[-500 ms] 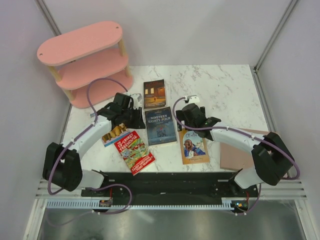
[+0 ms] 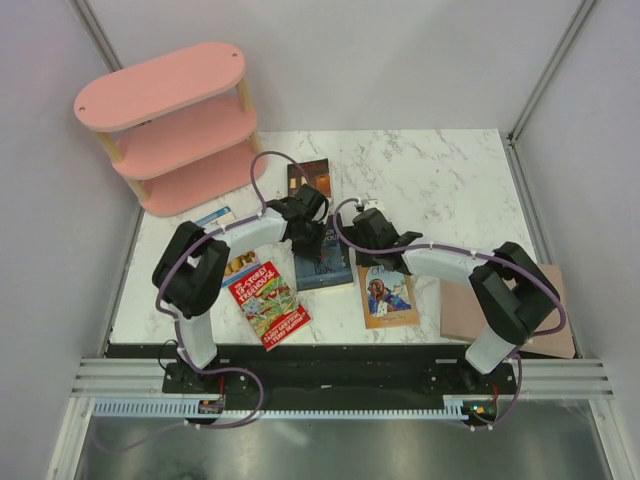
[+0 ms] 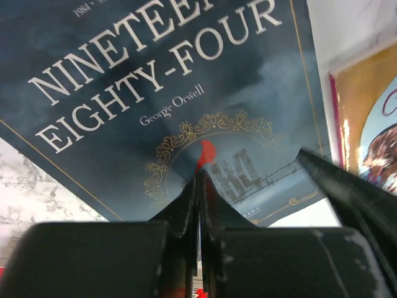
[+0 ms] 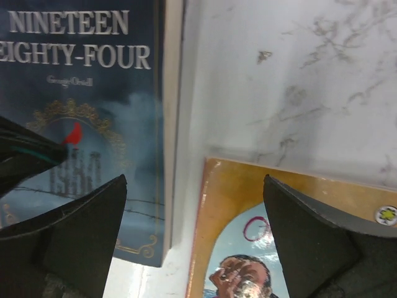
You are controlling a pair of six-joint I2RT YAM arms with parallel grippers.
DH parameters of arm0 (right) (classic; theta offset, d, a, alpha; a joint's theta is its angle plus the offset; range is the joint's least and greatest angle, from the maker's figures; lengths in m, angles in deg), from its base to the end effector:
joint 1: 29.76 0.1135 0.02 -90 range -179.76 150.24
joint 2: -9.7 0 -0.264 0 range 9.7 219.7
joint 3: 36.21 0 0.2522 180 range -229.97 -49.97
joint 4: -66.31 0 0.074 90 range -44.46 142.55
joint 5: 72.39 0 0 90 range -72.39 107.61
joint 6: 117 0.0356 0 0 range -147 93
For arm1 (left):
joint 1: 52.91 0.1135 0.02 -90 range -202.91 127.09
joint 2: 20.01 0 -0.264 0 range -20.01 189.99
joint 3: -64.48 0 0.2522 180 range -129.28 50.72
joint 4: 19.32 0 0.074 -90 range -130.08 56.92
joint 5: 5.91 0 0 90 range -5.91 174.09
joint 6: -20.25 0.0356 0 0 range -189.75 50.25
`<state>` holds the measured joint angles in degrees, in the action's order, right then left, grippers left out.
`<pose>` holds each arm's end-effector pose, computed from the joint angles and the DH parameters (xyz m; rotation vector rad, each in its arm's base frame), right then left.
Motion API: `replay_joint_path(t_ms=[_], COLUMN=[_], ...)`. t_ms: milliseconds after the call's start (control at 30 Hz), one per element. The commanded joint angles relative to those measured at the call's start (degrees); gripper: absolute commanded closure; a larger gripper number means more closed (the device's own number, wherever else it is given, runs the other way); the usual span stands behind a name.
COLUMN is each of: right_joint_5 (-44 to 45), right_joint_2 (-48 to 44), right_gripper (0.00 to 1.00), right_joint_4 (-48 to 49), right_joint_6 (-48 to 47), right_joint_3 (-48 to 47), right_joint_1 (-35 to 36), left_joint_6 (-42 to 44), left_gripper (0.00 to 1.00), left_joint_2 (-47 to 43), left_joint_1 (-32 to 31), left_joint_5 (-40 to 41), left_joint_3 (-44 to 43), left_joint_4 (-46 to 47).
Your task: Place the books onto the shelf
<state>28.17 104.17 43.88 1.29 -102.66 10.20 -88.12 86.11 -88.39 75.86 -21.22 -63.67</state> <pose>0.2591 0.2086 0.1742 -0.1684 2.4494 0.3072 0.3034 -0.2225 0.1803 0.4573 2.7394 -0.4596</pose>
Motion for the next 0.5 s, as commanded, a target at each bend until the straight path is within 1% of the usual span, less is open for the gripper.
replay_joint_path(t_ms=[0,133,167,267,400,467], right_joint_5=[-7.4,-10.5,-12.6,-16.6,-20.8,-24.1], right_joint_2=[0.8,4.1,5.9,8.3,9.7,9.2], right_gripper=[0.02,0.02,0.05,0.09,0.13,0.18], right_joint_4=[7.9,10.2,11.4,15.2,20.2,23.4], right_joint_6=[2.4,4.7,5.4,7.3,9.2,9.5], right_joint_3=[-2.2,-3.7,-3.9,-3.6,-2.2,-1.2], right_joint_1=[-0.2,-0.7,-0.8,-1.0,-1.2,-1.4], left_joint_6=[-4.9,-6.9,-7.3,-8.0,-7.9,-8.1], left_gripper=[0.98,0.98,0.98,0.98,0.98,0.98], left_joint_2=[1.3,-0.5,-0.9,-1.4,2.6,4.4], left_joint_1=[0.4,0.4,0.4,0.4,0.4,0.4], left_joint_5=[6.7,11.1,12.3,14.4,13.3,11.8], left_joint_3=[-0.2,2.9,3.3,3.9,2.4,2.3], left_joint_4=[-3.6,-3.9,-4.0,-5.2,-7.6,-7.5])
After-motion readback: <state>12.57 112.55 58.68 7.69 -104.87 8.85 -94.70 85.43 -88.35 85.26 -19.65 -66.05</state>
